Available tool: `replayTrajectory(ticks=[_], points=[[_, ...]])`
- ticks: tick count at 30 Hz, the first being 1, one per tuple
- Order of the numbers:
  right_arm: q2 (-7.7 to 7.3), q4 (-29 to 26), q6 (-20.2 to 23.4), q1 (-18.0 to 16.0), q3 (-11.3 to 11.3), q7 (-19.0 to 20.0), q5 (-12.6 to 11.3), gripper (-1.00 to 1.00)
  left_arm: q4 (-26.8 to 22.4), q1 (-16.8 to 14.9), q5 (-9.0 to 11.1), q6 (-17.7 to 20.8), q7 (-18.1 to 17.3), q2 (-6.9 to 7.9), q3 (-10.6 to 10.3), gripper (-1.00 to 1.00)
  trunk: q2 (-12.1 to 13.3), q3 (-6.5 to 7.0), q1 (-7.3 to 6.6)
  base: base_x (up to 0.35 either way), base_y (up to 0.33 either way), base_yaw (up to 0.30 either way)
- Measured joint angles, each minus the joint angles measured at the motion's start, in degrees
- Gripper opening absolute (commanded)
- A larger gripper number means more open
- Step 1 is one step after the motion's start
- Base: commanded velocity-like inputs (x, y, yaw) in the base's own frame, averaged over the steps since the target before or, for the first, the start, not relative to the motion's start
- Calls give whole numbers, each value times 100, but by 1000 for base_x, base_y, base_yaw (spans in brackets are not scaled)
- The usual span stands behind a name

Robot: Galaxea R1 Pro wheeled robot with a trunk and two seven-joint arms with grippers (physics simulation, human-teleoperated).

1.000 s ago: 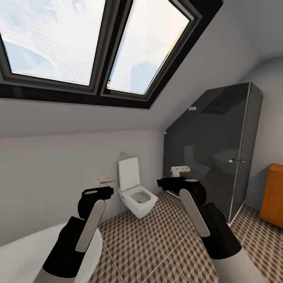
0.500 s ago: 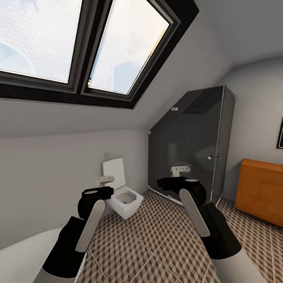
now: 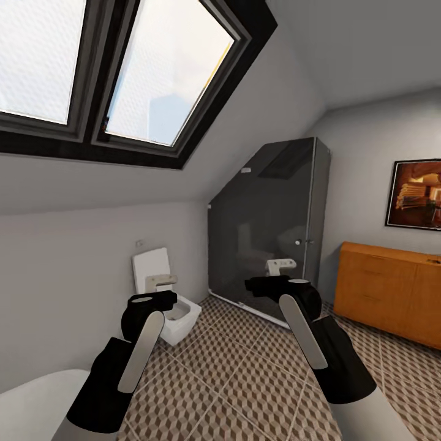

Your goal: Take the four mousetraps from the cabinet in the bathroom and place them on the bathroom floor. Make sure all four end up on the same floor surface, and ensure that at least two of them are either under or directly next to the same bathroom sink.

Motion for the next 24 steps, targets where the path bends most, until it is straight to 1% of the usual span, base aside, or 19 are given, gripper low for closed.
replayTrajectory(ticks=[24], points=[[0,0,-2,0,0,0,-4,100,2,0,-5,0,-2,0,0,100,0,0,0,0,0,-273]])
